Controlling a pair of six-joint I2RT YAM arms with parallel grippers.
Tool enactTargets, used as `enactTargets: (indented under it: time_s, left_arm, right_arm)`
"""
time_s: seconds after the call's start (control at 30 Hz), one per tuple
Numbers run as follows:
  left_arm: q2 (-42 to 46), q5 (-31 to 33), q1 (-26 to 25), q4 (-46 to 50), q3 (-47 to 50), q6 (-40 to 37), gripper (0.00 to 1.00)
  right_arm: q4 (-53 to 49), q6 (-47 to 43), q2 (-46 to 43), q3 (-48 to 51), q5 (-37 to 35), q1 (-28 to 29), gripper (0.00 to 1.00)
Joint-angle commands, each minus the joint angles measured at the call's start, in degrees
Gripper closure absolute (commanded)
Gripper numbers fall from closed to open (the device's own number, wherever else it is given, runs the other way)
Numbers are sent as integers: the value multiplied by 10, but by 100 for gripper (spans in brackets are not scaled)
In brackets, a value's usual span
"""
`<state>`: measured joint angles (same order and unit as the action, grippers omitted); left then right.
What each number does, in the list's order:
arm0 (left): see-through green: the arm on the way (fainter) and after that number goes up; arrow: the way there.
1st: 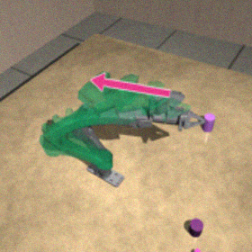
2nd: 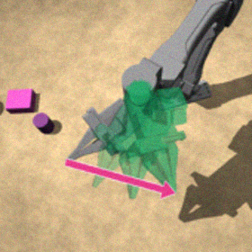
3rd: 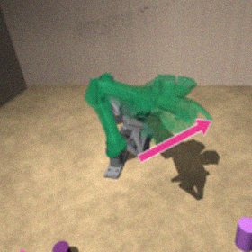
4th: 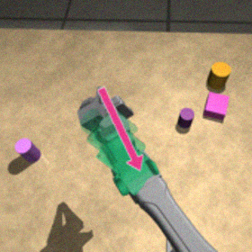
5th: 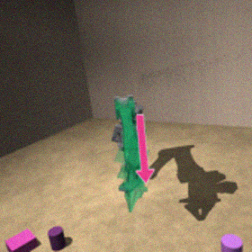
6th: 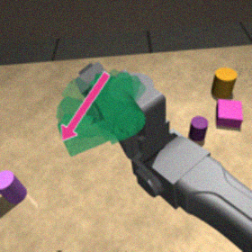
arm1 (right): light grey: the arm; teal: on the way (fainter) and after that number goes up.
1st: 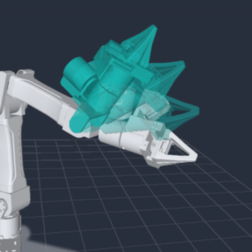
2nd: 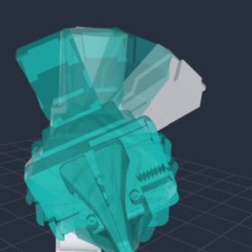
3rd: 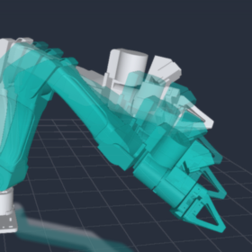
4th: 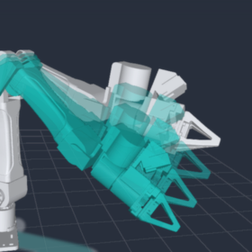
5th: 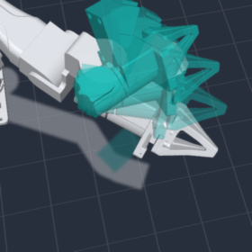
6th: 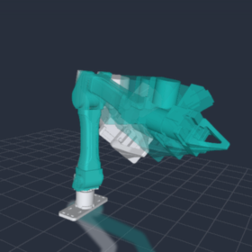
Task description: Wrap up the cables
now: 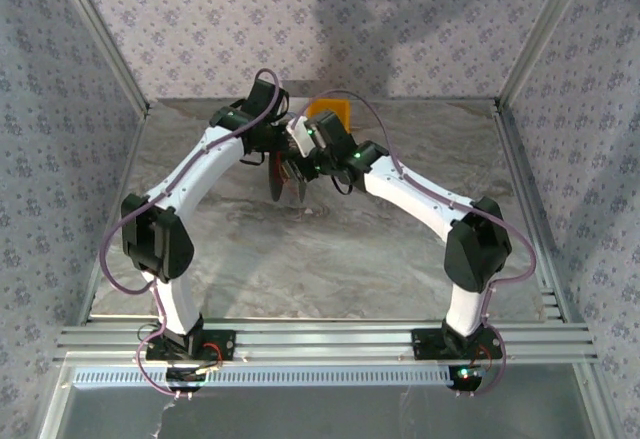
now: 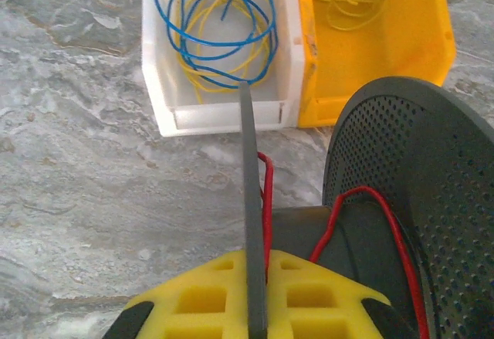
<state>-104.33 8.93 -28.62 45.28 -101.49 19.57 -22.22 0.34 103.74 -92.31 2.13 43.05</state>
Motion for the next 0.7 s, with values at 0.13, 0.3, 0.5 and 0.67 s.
enactTargets:
  time_s: [0.13, 0.3, 0.5, 0.67]
  left_arm:
    - [13, -55, -16, 5, -40, -9, 100]
    - [10, -60, -15, 5, -47, -9, 100]
    - [0, -67, -14, 5, -57, -5, 90]
    - [-7, -78, -8, 6, -74, -3, 80]
  right_arm:
    - [-33, 14, 24, -18, -32, 0, 91]
    - [-36, 19, 23, -15, -34, -2, 100]
    - [-31, 21, 20, -11, -33, 1, 100]
    - [-13, 28, 12, 8, -39, 9, 100]
